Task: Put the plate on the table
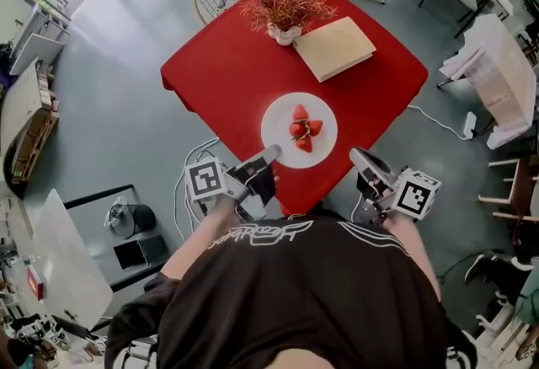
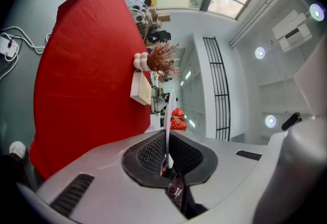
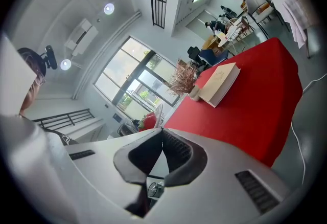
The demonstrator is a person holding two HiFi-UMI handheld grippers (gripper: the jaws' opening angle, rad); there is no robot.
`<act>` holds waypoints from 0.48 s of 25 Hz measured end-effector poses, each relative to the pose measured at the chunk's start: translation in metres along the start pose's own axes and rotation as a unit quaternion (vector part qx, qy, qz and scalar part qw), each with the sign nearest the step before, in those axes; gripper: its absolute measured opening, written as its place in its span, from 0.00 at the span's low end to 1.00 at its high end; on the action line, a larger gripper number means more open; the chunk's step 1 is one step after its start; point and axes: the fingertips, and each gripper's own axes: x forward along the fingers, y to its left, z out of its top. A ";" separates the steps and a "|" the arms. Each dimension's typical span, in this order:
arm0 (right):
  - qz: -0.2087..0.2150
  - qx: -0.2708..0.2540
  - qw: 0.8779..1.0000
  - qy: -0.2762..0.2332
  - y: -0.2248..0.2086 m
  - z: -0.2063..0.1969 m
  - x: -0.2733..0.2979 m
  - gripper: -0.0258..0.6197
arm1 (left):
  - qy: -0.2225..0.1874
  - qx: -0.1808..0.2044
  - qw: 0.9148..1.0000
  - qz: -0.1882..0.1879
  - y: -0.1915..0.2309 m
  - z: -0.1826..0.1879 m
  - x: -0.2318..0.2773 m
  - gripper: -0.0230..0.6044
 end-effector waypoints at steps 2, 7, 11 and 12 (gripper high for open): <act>-0.004 -0.002 1.000 0.005 -0.008 0.008 0.002 0.05 | -0.007 0.002 1.000 0.001 -0.001 0.010 0.009 0.06; -0.010 -0.003 1.000 0.013 -0.027 0.025 0.008 0.05 | -0.018 0.011 1.000 0.003 0.000 0.034 0.031 0.06; -0.005 0.001 1.000 0.019 -0.034 0.035 0.018 0.05 | -0.028 0.010 1.000 0.002 0.000 0.052 0.041 0.06; -0.004 0.004 1.000 0.020 -0.036 0.036 0.020 0.05 | -0.031 0.010 0.999 0.003 0.002 0.055 0.043 0.06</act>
